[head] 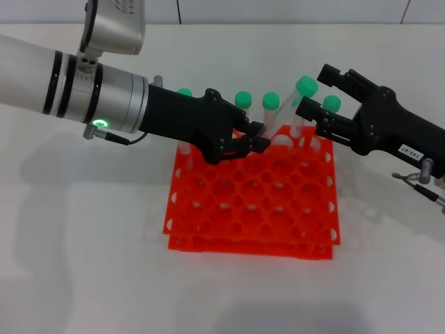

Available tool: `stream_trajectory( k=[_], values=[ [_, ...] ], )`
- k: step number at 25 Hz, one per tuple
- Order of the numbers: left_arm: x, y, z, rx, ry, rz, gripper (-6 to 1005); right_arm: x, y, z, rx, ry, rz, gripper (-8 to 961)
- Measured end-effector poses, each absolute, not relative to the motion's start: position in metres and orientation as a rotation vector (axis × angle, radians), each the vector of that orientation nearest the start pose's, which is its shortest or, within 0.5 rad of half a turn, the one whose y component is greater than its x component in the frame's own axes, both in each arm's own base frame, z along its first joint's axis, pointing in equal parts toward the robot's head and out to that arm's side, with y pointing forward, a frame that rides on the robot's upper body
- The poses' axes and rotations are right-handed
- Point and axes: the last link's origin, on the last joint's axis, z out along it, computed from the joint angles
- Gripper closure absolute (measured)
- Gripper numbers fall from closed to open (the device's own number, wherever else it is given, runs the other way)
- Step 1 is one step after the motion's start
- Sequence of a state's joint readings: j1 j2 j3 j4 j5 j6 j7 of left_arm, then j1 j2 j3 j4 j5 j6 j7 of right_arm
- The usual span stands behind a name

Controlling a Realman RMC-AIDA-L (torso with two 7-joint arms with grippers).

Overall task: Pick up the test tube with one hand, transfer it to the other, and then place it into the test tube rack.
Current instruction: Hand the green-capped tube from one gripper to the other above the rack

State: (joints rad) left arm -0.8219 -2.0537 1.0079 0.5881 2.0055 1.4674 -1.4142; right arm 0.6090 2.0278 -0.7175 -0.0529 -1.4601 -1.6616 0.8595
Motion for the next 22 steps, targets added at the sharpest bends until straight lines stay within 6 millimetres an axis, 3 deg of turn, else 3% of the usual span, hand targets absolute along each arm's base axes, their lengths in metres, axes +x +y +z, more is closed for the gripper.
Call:
stream_trajectory(
  k=[22],
  values=[
    [-0.166,0.376,-0.047,-3.069,-0.184,-0.415,810,0.219,0.322,-0.032,-2.401,0.415,1.364,112]
  ],
)
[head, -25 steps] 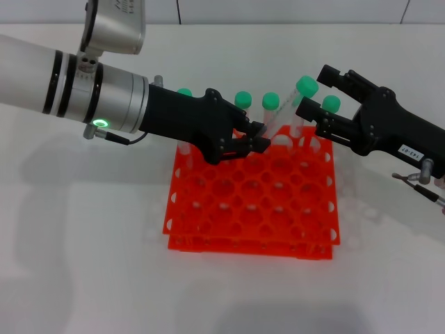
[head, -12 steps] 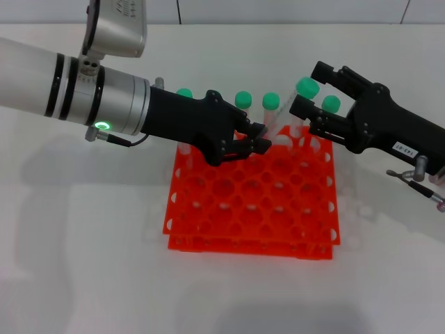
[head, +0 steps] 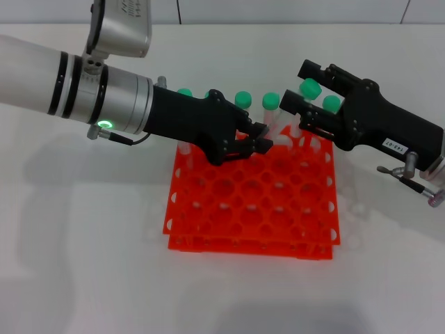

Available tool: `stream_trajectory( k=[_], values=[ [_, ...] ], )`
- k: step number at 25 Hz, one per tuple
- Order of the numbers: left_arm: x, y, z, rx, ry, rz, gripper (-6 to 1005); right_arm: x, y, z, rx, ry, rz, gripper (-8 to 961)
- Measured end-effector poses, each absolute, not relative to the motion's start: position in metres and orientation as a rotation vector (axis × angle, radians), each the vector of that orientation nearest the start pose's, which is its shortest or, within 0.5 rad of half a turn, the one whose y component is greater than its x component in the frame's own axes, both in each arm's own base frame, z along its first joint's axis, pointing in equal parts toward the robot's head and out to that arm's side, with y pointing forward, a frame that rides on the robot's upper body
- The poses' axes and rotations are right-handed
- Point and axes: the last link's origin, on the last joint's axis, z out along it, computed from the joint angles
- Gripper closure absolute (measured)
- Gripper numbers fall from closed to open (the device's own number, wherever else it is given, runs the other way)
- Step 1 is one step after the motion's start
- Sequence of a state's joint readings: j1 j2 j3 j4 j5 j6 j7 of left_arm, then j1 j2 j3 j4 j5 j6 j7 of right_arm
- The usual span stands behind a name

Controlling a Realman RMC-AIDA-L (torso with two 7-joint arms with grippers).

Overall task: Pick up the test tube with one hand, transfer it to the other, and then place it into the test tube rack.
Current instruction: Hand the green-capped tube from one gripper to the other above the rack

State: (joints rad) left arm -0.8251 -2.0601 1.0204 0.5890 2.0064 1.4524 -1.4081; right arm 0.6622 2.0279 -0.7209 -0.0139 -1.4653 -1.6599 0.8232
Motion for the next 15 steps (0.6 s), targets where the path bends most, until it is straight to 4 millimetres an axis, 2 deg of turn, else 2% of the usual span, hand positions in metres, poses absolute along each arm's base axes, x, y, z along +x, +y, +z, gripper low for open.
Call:
stream_trajectory(
  k=[3,9,11,15],
  values=[
    [-0.1666,0.3754,-0.0479,-3.071,-0.18,-0.406,810,0.2194,0.3226,-0.0311,-2.391,0.423,1.369,129],
    [-0.1666,0.3752,-0.0485,-3.073,-0.176,-0.402,810,0.2196,0.3247,-0.032,-2.392,0.431,1.355,323],
    [-0.1663,0.3753,-0.0486,-3.073,-0.174,-0.402,811,0.2199,0.325,-0.0326,-2.392,0.435,1.35,561],
    [-0.1661,0.3755,-0.0486,-3.072,-0.173,-0.403,811,0.2204,0.3251,-0.0333,-2.389,0.442,1.347,602]
  ],
)
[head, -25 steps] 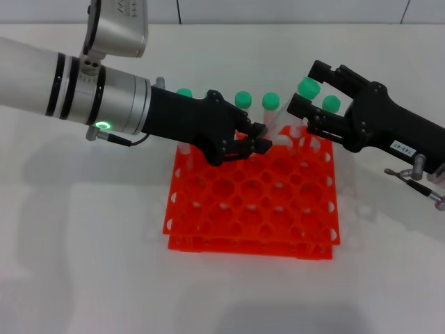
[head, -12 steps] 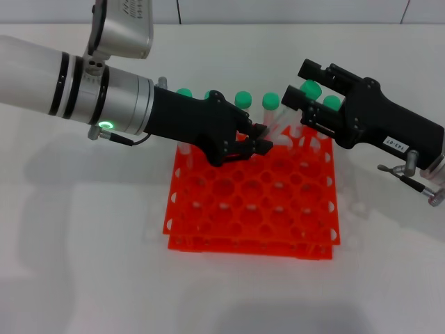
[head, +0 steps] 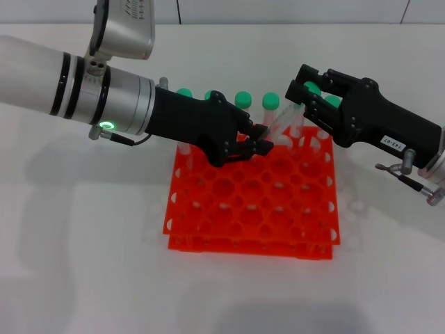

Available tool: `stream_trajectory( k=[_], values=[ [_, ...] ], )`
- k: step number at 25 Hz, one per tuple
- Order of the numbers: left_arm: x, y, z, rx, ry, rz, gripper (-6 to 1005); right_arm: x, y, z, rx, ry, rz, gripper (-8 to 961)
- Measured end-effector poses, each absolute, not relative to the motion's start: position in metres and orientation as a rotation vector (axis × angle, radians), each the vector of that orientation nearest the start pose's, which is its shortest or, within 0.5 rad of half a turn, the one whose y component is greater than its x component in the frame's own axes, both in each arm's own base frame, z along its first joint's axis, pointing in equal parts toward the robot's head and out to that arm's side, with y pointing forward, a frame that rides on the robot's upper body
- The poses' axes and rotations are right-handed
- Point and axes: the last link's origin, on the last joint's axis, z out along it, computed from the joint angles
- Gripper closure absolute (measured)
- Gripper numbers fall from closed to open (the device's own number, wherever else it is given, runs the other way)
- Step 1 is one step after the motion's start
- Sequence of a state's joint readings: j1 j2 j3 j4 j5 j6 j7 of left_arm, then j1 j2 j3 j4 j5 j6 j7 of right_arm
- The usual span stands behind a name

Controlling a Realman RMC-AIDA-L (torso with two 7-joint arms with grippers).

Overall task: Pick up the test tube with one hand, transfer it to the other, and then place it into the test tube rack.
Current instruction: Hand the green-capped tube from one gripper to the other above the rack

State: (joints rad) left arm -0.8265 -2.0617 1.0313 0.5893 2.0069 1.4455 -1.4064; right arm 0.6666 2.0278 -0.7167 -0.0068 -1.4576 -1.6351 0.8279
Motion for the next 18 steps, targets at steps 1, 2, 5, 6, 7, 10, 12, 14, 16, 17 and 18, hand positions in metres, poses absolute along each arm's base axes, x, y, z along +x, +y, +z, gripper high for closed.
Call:
stream_trajectory(
  k=[1,2,5,6,7,10,12,14,16,17,18],
  values=[
    [-0.166,0.3755,-0.0486,-3.072,-0.173,-0.403,811,0.2204,0.3251,-0.0333,-2.39,0.441,1.346,612],
    [-0.1658,0.3756,-0.0485,-3.072,-0.173,-0.404,811,0.2203,0.3251,-0.0335,-2.391,0.441,1.346,622],
    [-0.1648,0.3761,-0.0483,-3.069,-0.167,-0.41,811,0.2202,0.3252,-0.0337,-2.392,0.44,1.344,635],
    [-0.1645,0.3761,-0.0483,-3.069,-0.166,-0.41,811,0.2202,0.3252,-0.0337,-2.392,0.44,1.344,640],
    [-0.1643,0.3761,-0.0485,-3.069,-0.166,-0.411,811,0.2202,0.3251,-0.0338,-2.392,0.44,1.344,644],
    [-0.1643,0.3761,-0.0486,-3.07,-0.164,-0.41,811,0.2202,0.325,-0.0339,-2.392,0.441,1.345,658],
    [-0.1641,0.376,-0.0488,-3.07,-0.164,-0.41,811,0.2201,0.3247,-0.0336,-2.39,0.44,1.349,667],
    [-0.1639,0.3757,-0.0492,-3.071,-0.164,-0.411,810,0.2201,0.3242,-0.0332,-2.388,0.438,1.353,674],
    [-0.1641,0.3755,-0.0494,-3.071,-0.165,-0.411,810,0.2203,0.3241,-0.0331,-2.387,0.438,1.353,680],
    [-0.1642,0.3752,-0.0497,-3.072,-0.166,-0.412,810,0.2204,0.324,-0.0331,-2.387,0.437,1.353,683],
    [-0.1642,0.375,-0.05,-3.072,-0.166,-0.412,810,0.2204,0.324,-0.033,-2.387,0.436,1.354,686]
  ],
)
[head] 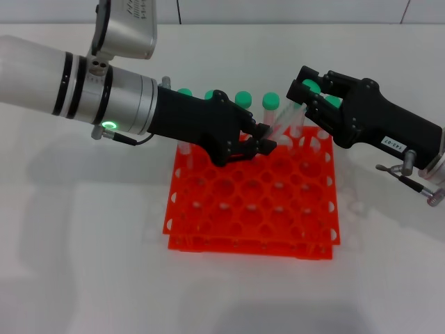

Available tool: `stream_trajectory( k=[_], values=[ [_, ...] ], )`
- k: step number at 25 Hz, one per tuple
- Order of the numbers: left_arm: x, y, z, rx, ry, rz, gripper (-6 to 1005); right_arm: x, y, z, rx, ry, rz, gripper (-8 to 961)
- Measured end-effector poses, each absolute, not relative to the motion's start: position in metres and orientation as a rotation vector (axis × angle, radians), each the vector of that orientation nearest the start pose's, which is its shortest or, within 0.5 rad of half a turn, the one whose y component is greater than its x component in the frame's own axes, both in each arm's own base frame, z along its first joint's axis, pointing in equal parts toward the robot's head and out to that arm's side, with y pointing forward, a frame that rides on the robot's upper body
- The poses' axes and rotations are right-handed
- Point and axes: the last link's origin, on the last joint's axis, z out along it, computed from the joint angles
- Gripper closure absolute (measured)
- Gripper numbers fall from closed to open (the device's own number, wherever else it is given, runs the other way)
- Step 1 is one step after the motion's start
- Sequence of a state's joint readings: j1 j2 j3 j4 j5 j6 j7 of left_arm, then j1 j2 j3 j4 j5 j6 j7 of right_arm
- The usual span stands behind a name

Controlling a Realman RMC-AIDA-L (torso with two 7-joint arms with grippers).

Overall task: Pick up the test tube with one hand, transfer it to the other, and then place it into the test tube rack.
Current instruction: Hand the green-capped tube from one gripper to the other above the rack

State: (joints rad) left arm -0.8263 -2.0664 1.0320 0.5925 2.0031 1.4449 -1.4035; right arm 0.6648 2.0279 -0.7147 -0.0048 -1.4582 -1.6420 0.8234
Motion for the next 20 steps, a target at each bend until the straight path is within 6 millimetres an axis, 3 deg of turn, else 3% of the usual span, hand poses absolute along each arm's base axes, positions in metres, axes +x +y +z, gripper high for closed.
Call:
stream_trajectory(
  k=[13,20],
  values=[
    [-0.1621,0.3772,-0.0467,-3.045,-0.257,-0.409,765,0.2208,0.324,-0.0317,-2.383,0.431,1.355,686],
    [-0.1596,0.3785,-0.0443,-3.047,-0.303,-0.409,463,0.2209,0.325,-0.0304,-2.375,0.429,1.357,684]
  ],
)
